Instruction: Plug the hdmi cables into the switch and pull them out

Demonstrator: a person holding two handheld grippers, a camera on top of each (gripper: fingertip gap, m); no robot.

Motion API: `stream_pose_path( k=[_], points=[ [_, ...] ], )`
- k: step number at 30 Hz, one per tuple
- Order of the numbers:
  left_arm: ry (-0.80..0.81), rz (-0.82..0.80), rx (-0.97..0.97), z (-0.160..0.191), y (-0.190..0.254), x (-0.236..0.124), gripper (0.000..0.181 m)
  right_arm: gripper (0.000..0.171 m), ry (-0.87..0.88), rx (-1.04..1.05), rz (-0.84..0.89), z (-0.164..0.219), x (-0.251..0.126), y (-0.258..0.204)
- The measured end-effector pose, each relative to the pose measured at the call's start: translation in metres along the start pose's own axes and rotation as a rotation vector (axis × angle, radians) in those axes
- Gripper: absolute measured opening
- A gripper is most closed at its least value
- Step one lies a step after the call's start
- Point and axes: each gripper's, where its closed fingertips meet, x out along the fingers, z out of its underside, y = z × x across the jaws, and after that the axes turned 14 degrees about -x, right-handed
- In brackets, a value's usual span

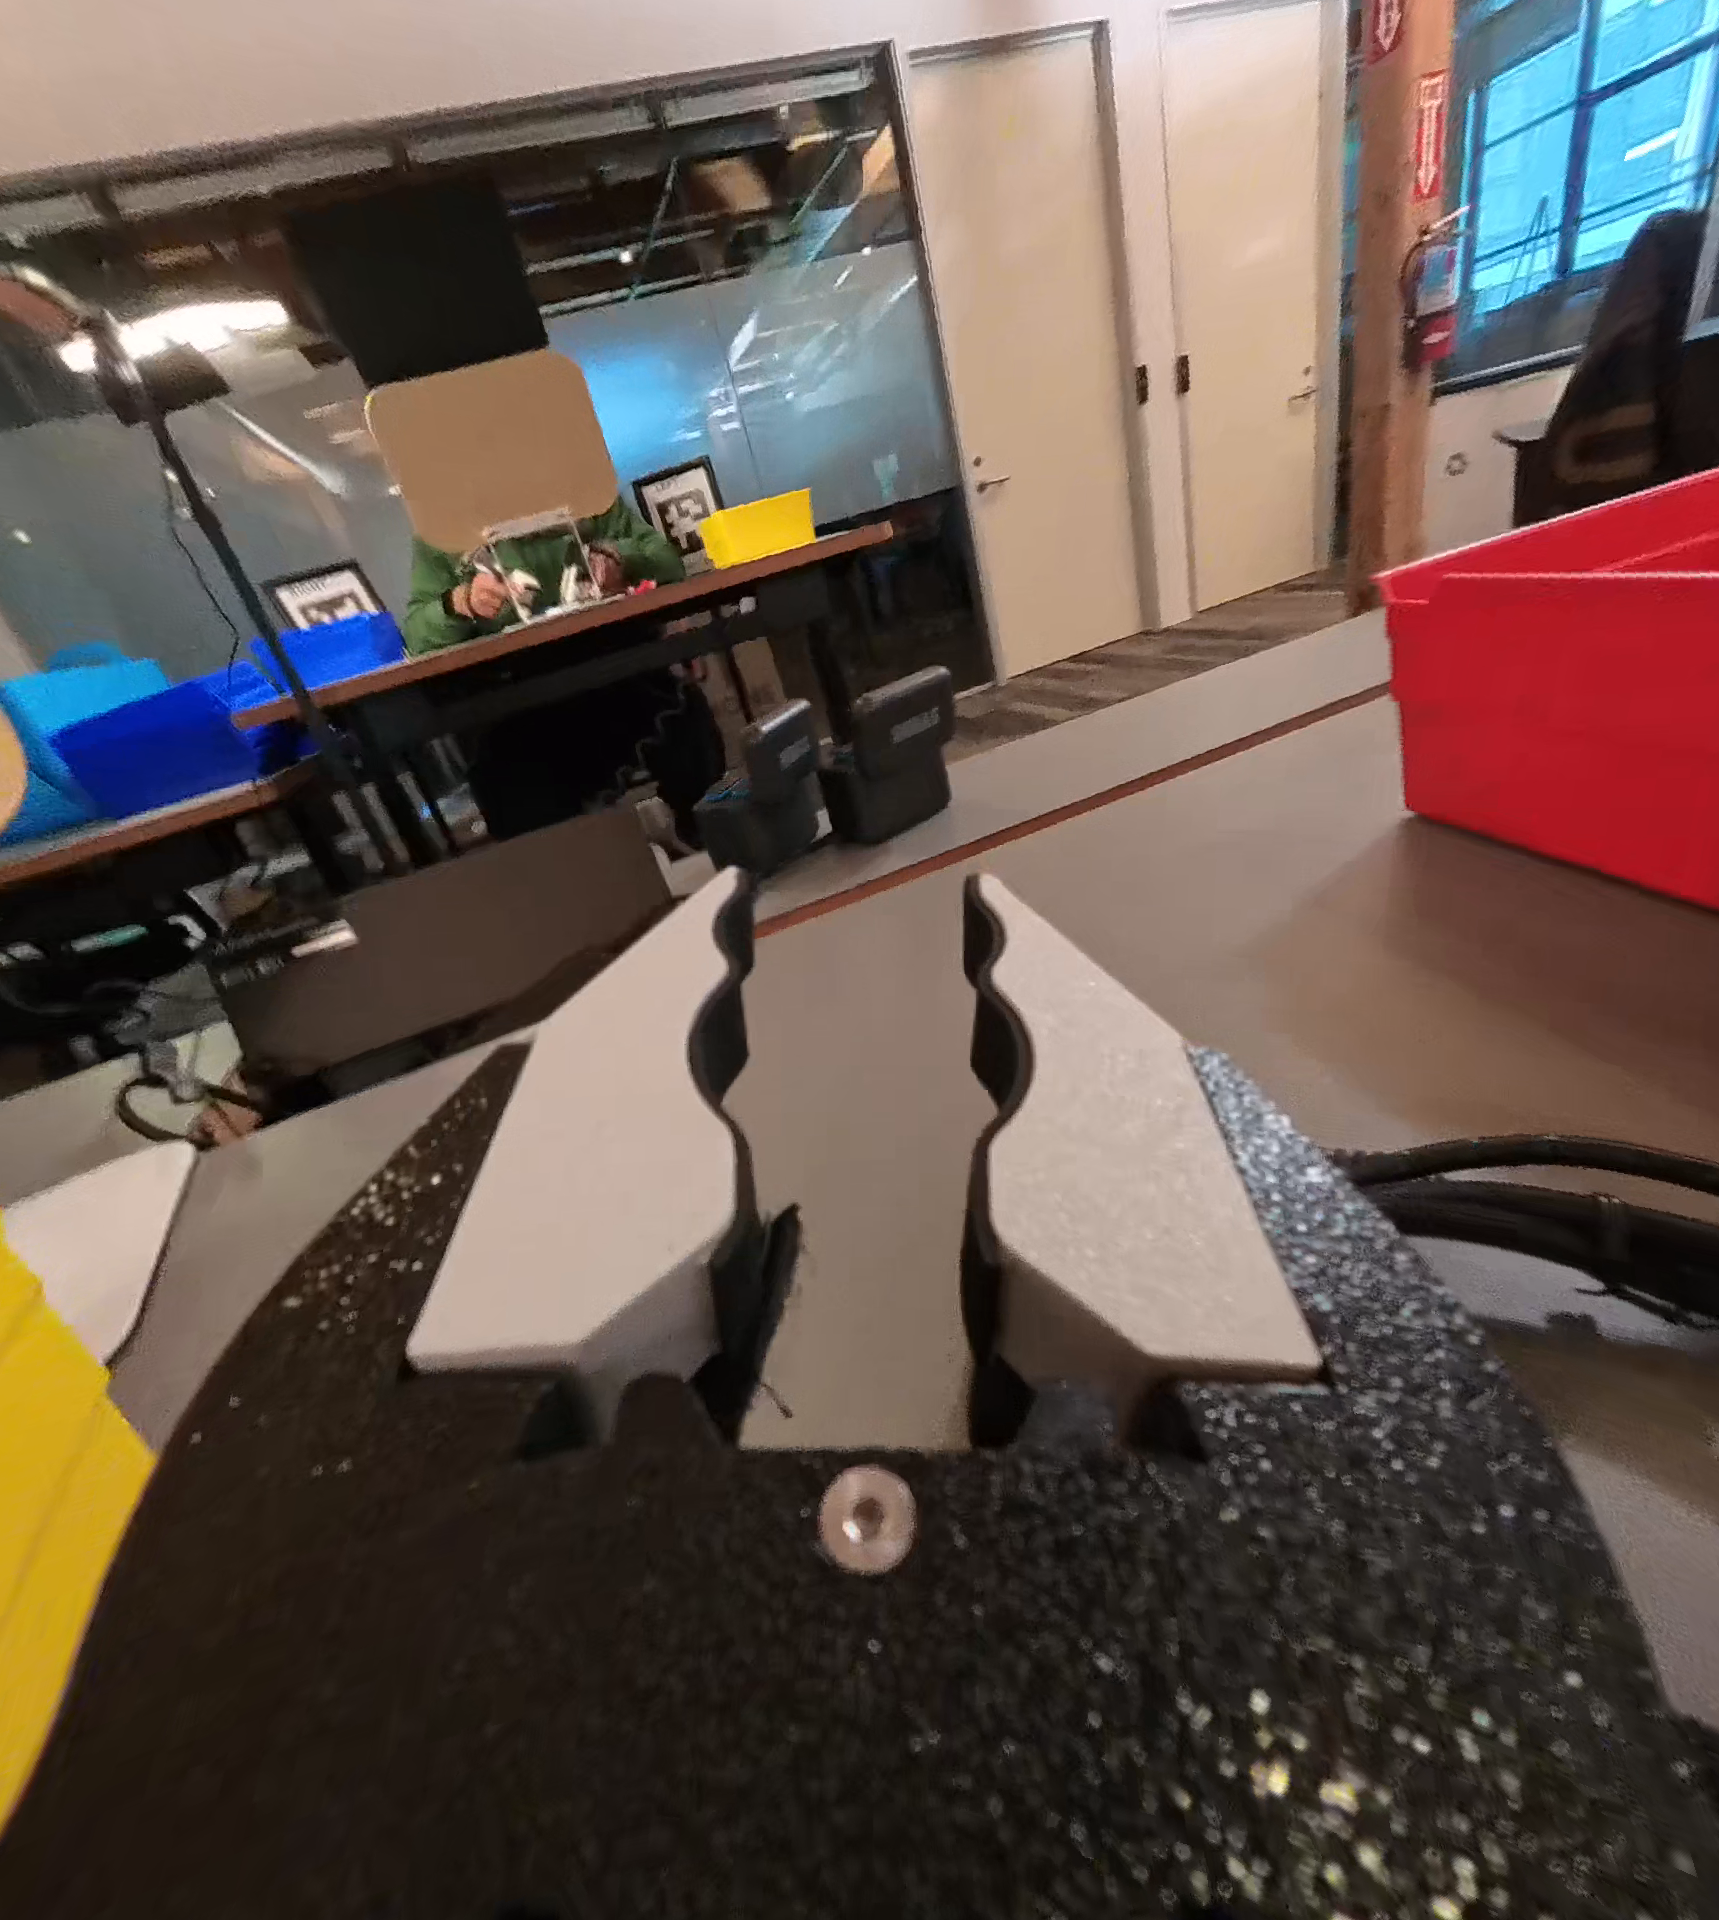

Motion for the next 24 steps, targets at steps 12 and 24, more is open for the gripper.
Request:
stream_pose_path(
  k=[12, 24],
  points=[
    [0.102, 0.084, 0.03, -0.012, -0.001, -0.013, 0.025, 0.061, -0.081, 0.334, 0.069, 0.078, 0.138, 0.047],
    [0.105, 0.11, 0.024, -0.01, 0.005, -0.012, 0.02, 0.037, 0.032, 0.513, -0.285, 0.091, 0.125, 0.003]
  ],
)
